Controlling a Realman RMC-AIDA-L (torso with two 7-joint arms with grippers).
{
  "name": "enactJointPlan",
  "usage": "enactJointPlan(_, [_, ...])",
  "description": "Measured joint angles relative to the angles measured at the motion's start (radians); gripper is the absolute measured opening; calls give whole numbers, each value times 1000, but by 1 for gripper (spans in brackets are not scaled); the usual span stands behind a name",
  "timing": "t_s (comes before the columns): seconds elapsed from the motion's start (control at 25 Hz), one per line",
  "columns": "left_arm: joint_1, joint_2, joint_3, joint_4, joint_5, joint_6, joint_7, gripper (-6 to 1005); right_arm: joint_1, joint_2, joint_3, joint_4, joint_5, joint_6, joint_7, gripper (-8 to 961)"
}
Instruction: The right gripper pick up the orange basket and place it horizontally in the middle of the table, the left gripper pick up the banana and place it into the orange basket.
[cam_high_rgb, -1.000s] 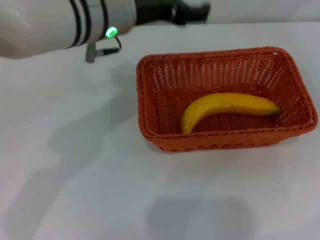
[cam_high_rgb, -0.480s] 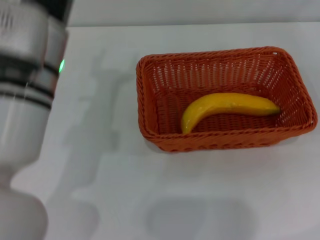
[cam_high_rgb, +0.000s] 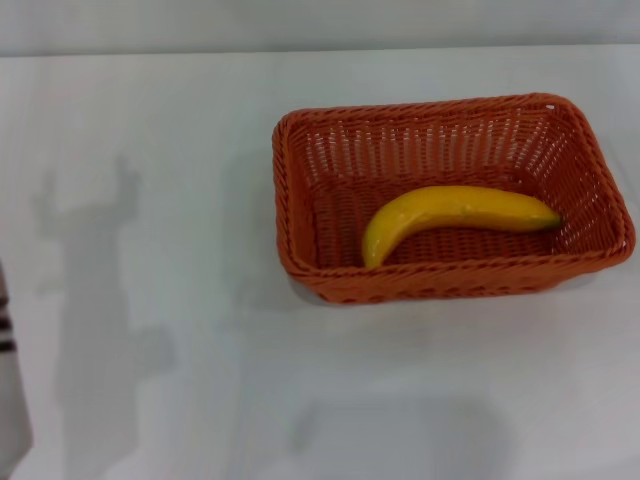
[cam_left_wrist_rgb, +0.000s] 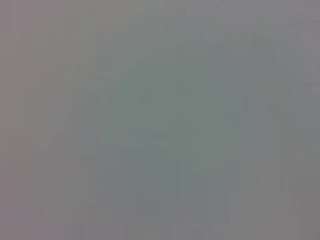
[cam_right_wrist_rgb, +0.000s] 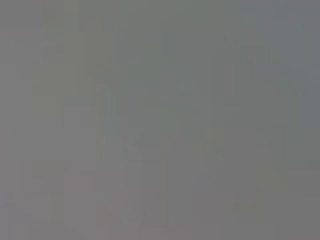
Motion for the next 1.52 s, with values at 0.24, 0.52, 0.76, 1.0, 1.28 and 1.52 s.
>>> enactJointPlan(0.24, [85,1,40,-25,-90,13,-10,892,2,-8,43,-5,0,-29,-21,843])
enactJointPlan(0.52, [154,4,80,-47,-106,29,-24,892,-3,-18,69,-5,0,-58,-25,843])
enactJointPlan(0.76, [185,5,81,-89,-111,45,-97,892,1,-19,69,-6,0,-71,-49,843])
enactJointPlan(1.0, [207,5,71,-111,-114,32,-119,892,3,-19,76,-6,1,-88,-50,843])
enactJointPlan(1.28, [197,8,59,-116,-105,28,-130,892,3,-13,83,-6,2,-87,-51,843])
enactJointPlan(1.52, [196,11,54,-118,-104,28,-143,892,-4,-9,83,-7,2,-85,-49,843])
